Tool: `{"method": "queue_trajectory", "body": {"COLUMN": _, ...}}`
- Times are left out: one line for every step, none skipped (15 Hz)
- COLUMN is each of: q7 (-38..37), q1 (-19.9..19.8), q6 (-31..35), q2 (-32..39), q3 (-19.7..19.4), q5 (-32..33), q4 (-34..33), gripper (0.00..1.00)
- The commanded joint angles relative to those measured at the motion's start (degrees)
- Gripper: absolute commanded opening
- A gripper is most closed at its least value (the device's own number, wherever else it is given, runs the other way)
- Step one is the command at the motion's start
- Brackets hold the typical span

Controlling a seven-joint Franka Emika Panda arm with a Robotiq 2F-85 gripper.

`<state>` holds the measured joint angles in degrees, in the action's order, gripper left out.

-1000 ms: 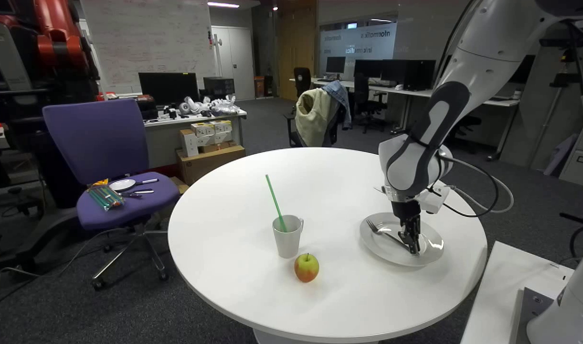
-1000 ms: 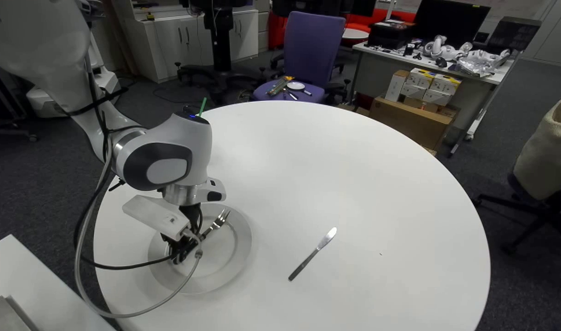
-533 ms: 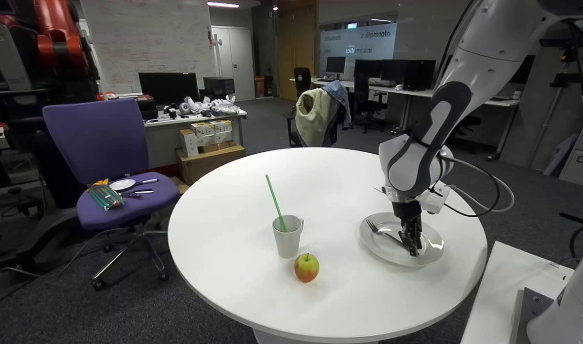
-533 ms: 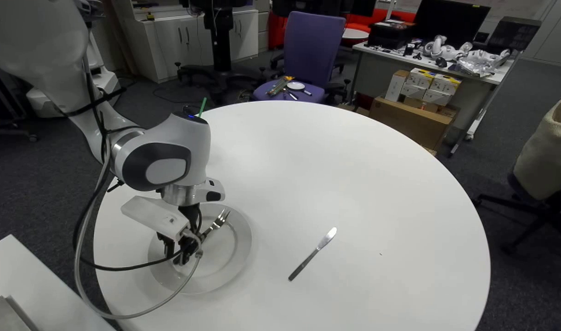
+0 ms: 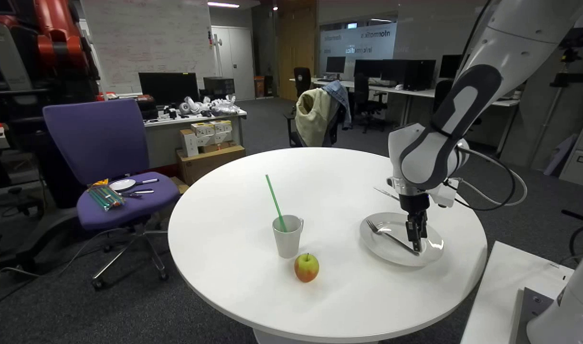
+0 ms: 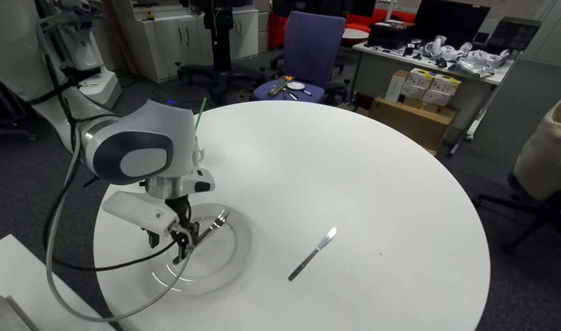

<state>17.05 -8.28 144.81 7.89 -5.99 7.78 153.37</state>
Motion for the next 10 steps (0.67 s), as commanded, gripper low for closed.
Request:
{"method": "queue_trajectory", "body": {"q7": 1.08, "q1": -1.09, "q6": -0.36, "q2": -4.64, "q3": -1.67, "q5": 1.14, "q4": 1.69, "gripper": 0.81}}
{"method": "queue_trajectory", "body": {"q7": 0.81, "q1": -1.40, "q6": -0.65, "q2": -4.28, "q3": -2.31, "q5": 1.33, "q4": 0.89, "gripper": 0.80}}
{"method": "queue_trajectory", "body": {"q7": 0.77, "q1": -1.72, "q6": -1.01, "q2": -3.87, "q3": -2.99, "q5": 1.30, "q4": 0.12, "gripper": 0.80}}
{"method": "queue_trajectory", "body": {"q7": 0.42, "q1": -2.03, "q6": -1.06, "q2": -3.42, "q3": -3.70, "q5": 1.50, "q4": -0.50, "gripper": 0.80}}
{"method": "queue_trajectory", "body": {"q7": 0.30, "q1": -2.51, "q6": -1.31, "q2": -2.66, "q3": -4.38, "q5": 1.56, "q4": -1.53, "gripper": 0.80}}
{"method": "queue_trajectory", "body": {"q7": 0.12, "q1": -2.79, "q6": -1.38, "q2": -2.14, "q3": -4.97, "q5": 1.60, "q4": -2.23, "gripper": 0.79}}
{"method": "queue_trajectory", "body": {"q7": 0.04, "q1": -3.14, "q6": -1.86, "q2": -1.30, "q3": -5.42, "q5": 1.52, "q4": -3.39, "gripper": 0.76}}
{"method": "queue_trajectory", "body": {"q7": -0.48, "q1": -3.30, "q6": -1.87, "q2": -0.48, "q3": -5.76, "q5": 1.72, "q4": -4.31, "gripper": 0.65}}
{"method": "queue_trajectory", "body": {"q7": -0.77, "q1": -3.31, "q6": -2.04, "q2": 0.47, "q3": -5.86, "q5": 1.72, "q4": -5.27, "gripper": 0.52}}
{"method": "queue_trajectory", "body": {"q7": -1.14, "q1": -3.24, "q6": -1.98, "q2": 1.29, "q3": -5.97, "q5": 1.74, "q4": -6.06, "gripper": 0.46}}
